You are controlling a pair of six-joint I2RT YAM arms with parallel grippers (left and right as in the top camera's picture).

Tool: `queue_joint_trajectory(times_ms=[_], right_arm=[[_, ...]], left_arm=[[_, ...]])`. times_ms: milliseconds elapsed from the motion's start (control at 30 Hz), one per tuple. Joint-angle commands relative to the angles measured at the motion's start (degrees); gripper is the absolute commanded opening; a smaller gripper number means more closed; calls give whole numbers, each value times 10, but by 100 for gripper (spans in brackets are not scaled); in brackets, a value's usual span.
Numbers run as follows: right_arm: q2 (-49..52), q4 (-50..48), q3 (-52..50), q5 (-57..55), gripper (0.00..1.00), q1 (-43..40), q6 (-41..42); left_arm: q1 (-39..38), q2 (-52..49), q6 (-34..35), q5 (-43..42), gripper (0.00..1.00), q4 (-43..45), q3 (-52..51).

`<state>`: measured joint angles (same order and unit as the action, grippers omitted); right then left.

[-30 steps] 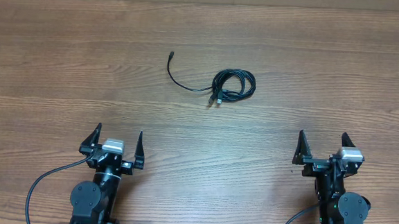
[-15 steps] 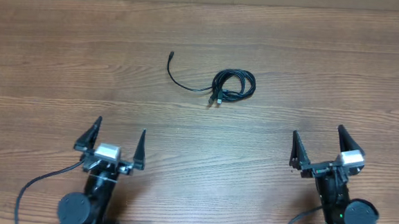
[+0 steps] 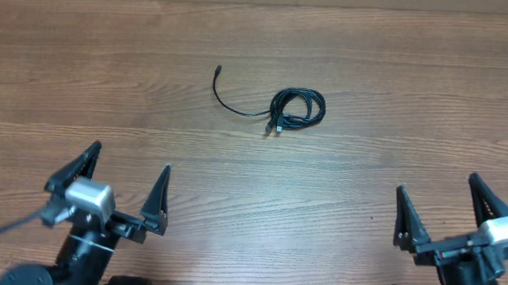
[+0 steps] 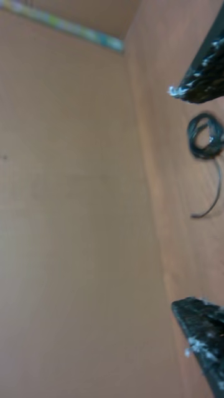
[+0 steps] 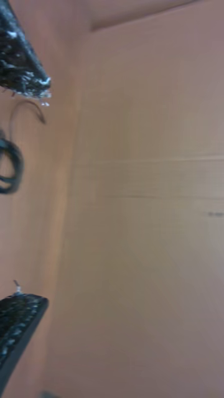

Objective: Untangle cables
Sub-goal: 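Raise both arms and move the right gripper toward the cable bundle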

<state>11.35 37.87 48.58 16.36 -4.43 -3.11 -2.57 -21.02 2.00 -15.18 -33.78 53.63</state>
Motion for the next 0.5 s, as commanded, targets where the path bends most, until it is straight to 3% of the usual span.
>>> queue_joint_trajectory(times_ms=[0, 200, 267, 467], right_arm=[[61, 91, 123, 3, 100, -1, 1], [158, 343, 335, 30, 100, 0, 1], [167, 382, 378, 60, 100, 1, 1], [167, 429, 433, 176, 100, 1, 1]], left_arm=[[3, -60, 30, -58, 100, -54, 101], [3, -117, 34, -179, 99, -162, 199], [3, -116, 31, -234, 99, -195, 199], [3, -116, 49, -264, 100, -238, 199]])
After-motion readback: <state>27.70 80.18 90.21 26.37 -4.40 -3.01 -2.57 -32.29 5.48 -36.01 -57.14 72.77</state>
